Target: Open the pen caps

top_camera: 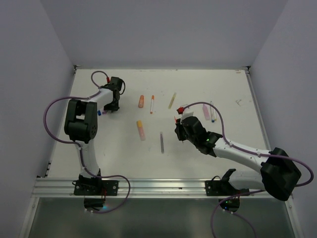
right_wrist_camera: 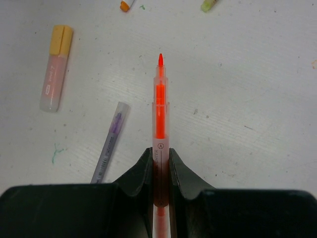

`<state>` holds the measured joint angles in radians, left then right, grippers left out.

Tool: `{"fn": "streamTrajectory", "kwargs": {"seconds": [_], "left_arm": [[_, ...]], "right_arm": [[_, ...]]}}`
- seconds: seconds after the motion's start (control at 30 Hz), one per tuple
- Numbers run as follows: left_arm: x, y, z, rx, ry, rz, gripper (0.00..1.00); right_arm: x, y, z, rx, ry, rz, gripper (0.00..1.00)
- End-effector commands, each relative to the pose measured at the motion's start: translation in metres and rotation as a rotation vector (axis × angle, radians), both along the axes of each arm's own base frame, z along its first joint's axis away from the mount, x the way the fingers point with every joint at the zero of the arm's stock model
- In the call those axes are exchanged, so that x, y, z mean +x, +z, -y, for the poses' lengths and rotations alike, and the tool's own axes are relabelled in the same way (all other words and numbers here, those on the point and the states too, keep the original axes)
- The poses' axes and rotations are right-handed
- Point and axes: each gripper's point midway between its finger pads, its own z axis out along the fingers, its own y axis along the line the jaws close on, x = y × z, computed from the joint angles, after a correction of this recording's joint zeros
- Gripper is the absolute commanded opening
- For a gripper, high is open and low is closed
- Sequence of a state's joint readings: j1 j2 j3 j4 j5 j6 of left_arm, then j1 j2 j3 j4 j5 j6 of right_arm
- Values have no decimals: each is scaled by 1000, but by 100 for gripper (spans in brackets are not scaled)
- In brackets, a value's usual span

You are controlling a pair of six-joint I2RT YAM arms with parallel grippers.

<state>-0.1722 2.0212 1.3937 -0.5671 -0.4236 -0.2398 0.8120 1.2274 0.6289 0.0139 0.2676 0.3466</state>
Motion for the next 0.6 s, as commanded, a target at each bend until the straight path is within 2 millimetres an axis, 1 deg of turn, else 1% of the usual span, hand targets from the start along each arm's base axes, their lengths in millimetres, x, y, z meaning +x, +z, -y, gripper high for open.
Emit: {"fn": "streamTrajectory", "kwargs": {"seconds": [0.0,0.03,0.1,0.13,0.2,0.3,0.4,0.43,0.5,0.53,0.57], "left_arm": [[10,17,1,-15,-19,35,35],[10,19,2,-19,-20,42,37],[13,26,3,-28,-21,63,39],[14,31,4,-32,-24,77,41],[15,33,4,-32,-25,83,43],[15,34,2,-24,-22,76,44],[14,46,8,-60,-21,106,44],[15,60,11,-83,-26,136,44],[16,80,16,-116,-26,182,45],[14,101,20,-147,-35,224,45],[13,114,22,-163,-38,254,45]], "right_arm": [[4,13,0,39,-17,28,0],[5,15,1,41,-19,28,0],[7,17,2,43,-26,29,0],[7,18,1,46,-25,30,0],[9,21,3,49,-32,30,0],[10,23,3,53,-34,33,0],[11,27,8,42,-48,38,0],[13,26,9,35,-52,35,0],[20,28,15,16,-78,25,0],[24,27,19,8,-92,17,0],[29,25,28,-1,-127,3,0]]}}
